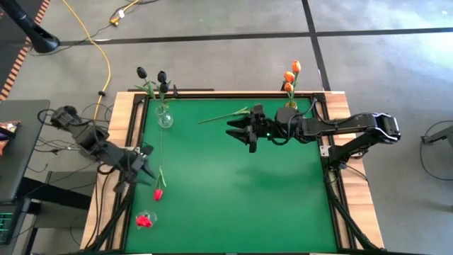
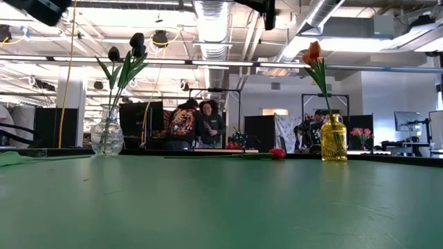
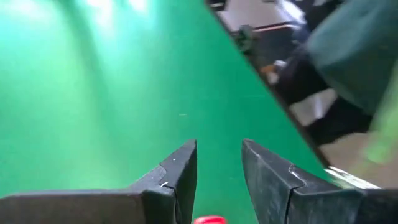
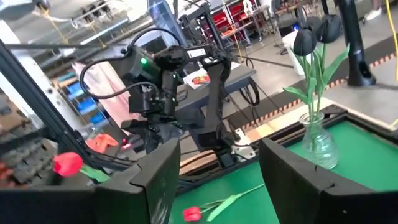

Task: Sort flowers into vase by color
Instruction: Put the top red flower into the bottom transparent vase

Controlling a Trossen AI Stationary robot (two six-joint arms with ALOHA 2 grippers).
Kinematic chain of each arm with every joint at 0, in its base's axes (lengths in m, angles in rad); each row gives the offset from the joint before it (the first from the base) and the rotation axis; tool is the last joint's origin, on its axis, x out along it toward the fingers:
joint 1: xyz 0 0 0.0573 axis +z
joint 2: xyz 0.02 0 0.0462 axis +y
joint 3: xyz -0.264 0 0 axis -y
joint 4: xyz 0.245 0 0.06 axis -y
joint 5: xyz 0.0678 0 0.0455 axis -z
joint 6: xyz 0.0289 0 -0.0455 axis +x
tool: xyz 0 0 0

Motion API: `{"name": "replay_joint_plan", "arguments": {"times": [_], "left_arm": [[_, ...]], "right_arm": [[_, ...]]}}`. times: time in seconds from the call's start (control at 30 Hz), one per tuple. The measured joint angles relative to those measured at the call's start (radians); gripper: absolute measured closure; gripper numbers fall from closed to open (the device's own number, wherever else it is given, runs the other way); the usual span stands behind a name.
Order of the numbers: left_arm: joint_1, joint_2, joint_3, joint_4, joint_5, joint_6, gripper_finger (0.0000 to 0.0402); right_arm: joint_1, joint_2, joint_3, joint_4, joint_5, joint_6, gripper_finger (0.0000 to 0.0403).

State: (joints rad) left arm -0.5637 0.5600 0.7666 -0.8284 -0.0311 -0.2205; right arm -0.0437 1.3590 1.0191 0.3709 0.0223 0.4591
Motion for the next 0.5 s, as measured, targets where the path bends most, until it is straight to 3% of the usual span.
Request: {"name": "replay_joint_plan", "arguments": {"times": [0.5], "left_arm": [[0.473, 0.140, 0.000, 0.004, 0.214, 0.203, 0.0287]], "right_arm": [[-0.040, 0.000, 0.000, -0.129, -0.001, -0.118, 0.0159]]}}
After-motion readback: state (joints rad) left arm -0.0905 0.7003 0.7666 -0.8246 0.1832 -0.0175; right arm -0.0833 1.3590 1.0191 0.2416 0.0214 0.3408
